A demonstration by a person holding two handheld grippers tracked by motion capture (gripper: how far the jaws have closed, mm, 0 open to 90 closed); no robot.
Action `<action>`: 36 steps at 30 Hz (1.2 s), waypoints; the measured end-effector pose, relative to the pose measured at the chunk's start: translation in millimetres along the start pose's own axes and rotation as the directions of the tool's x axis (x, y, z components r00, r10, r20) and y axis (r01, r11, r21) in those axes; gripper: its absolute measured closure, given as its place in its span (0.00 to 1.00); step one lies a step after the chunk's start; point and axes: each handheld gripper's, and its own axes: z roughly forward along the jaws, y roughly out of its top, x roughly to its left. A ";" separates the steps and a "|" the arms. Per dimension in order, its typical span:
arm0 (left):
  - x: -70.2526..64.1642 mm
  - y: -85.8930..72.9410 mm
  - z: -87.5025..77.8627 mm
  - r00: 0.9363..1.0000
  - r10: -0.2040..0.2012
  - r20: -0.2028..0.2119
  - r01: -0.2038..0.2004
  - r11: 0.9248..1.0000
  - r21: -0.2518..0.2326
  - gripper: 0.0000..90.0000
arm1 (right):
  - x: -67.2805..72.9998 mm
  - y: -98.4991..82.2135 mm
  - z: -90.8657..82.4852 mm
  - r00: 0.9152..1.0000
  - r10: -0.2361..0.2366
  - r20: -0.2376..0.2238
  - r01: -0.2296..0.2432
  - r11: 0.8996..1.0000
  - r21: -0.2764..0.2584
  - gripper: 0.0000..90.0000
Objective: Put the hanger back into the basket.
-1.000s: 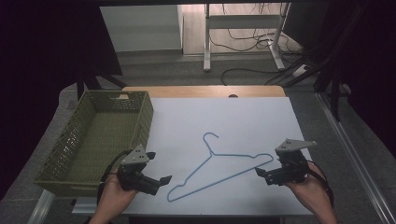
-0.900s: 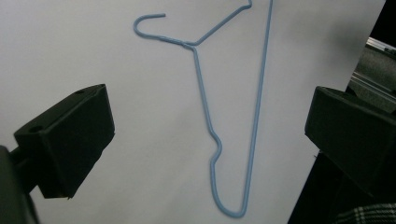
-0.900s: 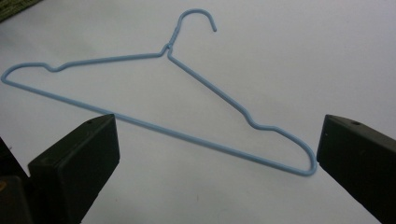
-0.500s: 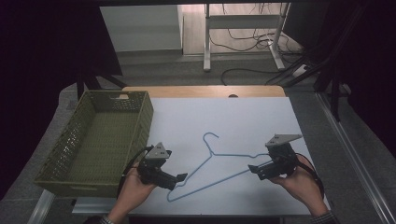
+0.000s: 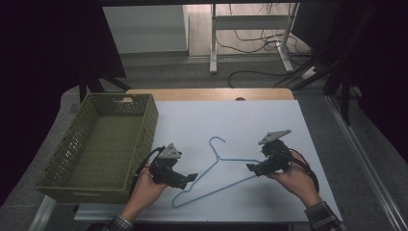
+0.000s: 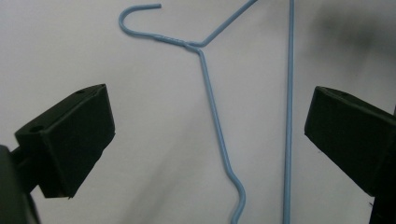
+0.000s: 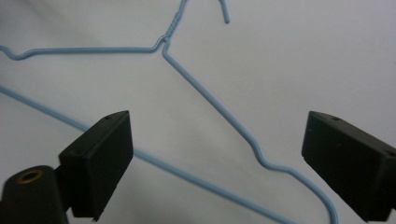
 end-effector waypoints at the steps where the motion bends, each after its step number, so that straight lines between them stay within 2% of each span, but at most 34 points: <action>1: 0.8 0.6 1.4 1.000 -0.003 0.001 0.003 1.000 -0.005 0.02 | 0.2 2.4 3.3 1.000 -0.003 -0.004 0.003 1.000 0.007 0.13; 5: 3.5 2.6 6.2 1.000 -0.003 -0.002 0.003 1.000 -0.005 0.02 | 0.3 12.5 16.6 0.999 -0.036 -0.027 0.037 0.999 0.027 0.19; 7: 4.4 2.6 8.2 1.000 -0.001 -0.003 0.001 1.000 0.000 0.02 | 0.5 20.0 27.2 0.997 -0.070 -0.032 0.072 0.996 0.052 0.24; 14: 6.5 0.3 11.3 1.000 -0.006 -0.013 0.006 1.000 0.018 0.02 | 0.6 33.1 48.7 0.992 -0.109 -0.062 0.115 0.988 0.100 0.35; 17: 7.4 -1.1 12.5 1.000 -0.010 -0.018 0.010 1.000 0.021 0.02 | 3.1 38.1 59.5 0.986 -0.139 -0.088 0.149 0.981 0.120 0.41; 20: 7.8 -2.5 14.1 1.000 -0.008 -0.022 0.009 1.000 0.028 0.02 | 6.0 41.1 69.3 0.979 -0.178 -0.096 0.190 0.972 0.139 0.48; 22: 7.8 -3.2 15.0 1.000 -0.003 -0.024 0.003 0.999 0.036 0.02 | 6.4 42.1 75.1 0.974 -0.197 -0.111 0.212 0.966 0.146 0.52; 23: 7.6 -3.4 15.4 1.000 -0.002 -0.024 0.003 0.999 0.038 0.02 | 6.2 42.7 80.0 0.968 -0.218 -0.121 0.235 0.960 0.152 0.57; 26: 6.9 -3.9 17.1 1.000 0.004 -0.025 -0.003 0.999 0.046 0.02 | 5.1 43.0 83.3 0.966 -0.220 -0.132 0.239 0.959 0.151 0.60; 32: 5.6 -4.7 19.6 1.000 0.012 -0.026 -0.010 0.998 0.057 0.02 | -1.0 43.8 94.3 0.955 -0.235 -0.178 0.264 0.951 0.161 0.68; 36: 5.7 -5.5 20.4 1.000 0.014 -0.028 -0.012 0.998 0.063 0.02 | -3.9 43.8 100.4 0.953 -0.236 -0.190 0.268 0.949 0.166 0.72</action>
